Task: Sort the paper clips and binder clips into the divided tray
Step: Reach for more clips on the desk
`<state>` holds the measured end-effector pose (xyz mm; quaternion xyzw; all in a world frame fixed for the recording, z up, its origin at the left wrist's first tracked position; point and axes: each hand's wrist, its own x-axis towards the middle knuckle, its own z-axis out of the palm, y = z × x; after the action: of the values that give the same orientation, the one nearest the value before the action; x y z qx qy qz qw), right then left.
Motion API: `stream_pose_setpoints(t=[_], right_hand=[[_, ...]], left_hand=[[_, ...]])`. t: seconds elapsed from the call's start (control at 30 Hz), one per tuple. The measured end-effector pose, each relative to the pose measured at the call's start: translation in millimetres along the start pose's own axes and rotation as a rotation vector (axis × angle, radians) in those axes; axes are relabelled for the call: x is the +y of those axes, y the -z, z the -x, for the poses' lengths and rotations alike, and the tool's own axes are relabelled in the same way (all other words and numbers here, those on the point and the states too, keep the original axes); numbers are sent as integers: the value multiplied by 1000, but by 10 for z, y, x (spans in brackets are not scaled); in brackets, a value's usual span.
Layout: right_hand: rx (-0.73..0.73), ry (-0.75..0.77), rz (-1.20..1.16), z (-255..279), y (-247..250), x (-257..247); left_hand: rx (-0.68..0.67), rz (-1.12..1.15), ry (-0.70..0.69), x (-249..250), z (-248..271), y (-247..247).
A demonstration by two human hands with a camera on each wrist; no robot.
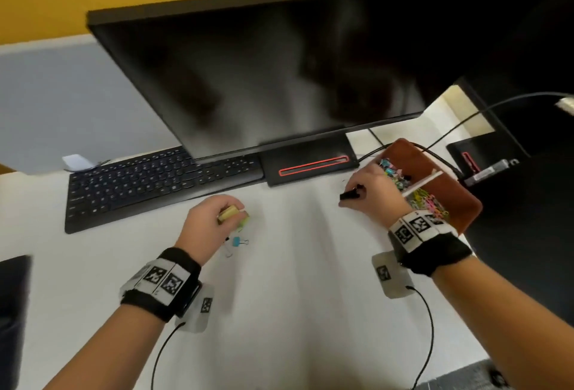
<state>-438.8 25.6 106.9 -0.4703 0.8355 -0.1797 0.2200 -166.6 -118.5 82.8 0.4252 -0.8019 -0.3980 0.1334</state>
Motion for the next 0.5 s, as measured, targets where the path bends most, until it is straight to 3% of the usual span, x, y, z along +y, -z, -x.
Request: stream_pose_setpoints(t=[0.1,0.17,0.3,0.4,0.5], right_hand=[[118,-86,-11,-48,359,330],[106,-143,44,-104,532,510],[66,-218,65,-253,705,706],[-14,-221,58,-340,726,780],[-22,-214,37,-384,734,810]], left_hand=[[-45,110,-149,697,-311,-378],[-67,230,-207,1124,-565,-715],[-130,421,-154,1867,-910,-1361],[-227,318,-71,2061,-1049,-1701],[-195,142,-81,1934,-1058,-1657]])
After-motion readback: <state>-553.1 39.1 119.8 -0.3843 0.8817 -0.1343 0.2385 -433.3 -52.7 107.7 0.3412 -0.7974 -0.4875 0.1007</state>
